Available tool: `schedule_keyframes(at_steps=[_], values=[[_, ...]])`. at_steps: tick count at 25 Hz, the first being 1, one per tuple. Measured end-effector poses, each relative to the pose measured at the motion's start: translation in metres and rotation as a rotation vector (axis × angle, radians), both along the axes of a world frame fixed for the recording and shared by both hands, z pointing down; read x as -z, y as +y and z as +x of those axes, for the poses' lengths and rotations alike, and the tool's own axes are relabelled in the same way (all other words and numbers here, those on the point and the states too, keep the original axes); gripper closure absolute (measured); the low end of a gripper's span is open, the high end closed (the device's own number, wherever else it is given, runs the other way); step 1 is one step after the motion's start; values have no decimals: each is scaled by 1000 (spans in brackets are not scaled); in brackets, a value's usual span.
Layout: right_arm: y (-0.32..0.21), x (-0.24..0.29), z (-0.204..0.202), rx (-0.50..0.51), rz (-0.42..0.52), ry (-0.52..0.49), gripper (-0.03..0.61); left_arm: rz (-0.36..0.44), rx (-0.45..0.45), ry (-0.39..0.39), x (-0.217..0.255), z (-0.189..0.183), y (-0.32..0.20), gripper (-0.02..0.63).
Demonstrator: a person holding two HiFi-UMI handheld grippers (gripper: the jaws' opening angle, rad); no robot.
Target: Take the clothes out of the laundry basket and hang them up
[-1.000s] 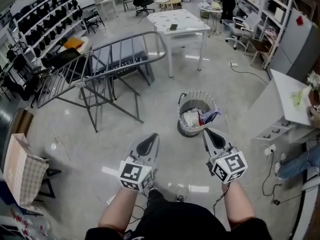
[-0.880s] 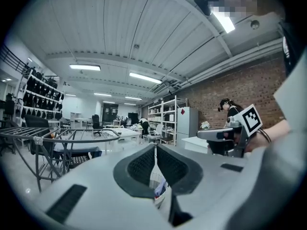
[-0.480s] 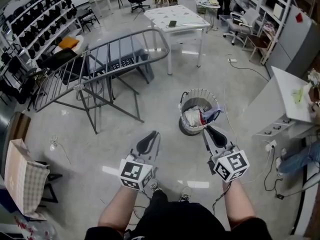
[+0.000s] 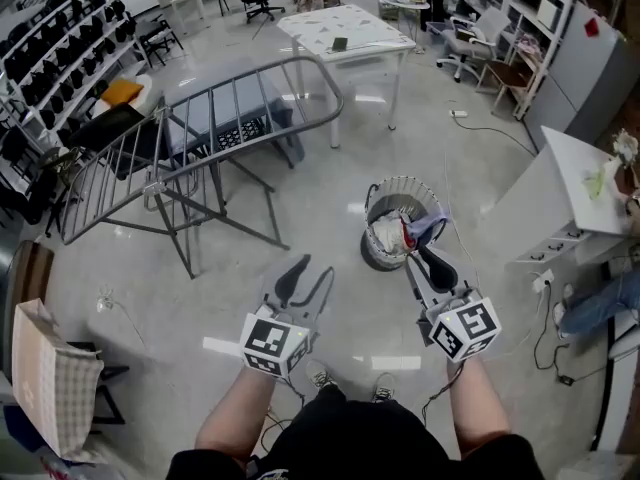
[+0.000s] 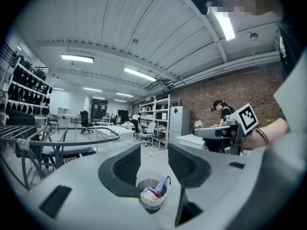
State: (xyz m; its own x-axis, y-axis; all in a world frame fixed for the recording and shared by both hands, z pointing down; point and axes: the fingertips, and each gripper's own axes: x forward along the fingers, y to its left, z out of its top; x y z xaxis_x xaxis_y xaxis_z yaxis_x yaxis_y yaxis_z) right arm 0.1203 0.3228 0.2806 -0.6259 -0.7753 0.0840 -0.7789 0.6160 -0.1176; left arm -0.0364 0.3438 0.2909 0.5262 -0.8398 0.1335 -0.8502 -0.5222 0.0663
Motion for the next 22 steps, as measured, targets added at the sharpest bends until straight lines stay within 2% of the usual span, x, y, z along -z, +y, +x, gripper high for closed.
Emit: schedule_keyframes(at_steps=[7, 13, 22], values=[[-23, -1, -29, -44, 10, 0, 400, 6, -64, -13, -6, -27, -26, 382], [-34, -2, -48, -67, 15, 7, 374, 9, -93, -16, -11, -46, -39, 356], [-73, -3, -17, -137, 4, -22, 371, 3, -92, -4, -15, -40, -65, 351]])
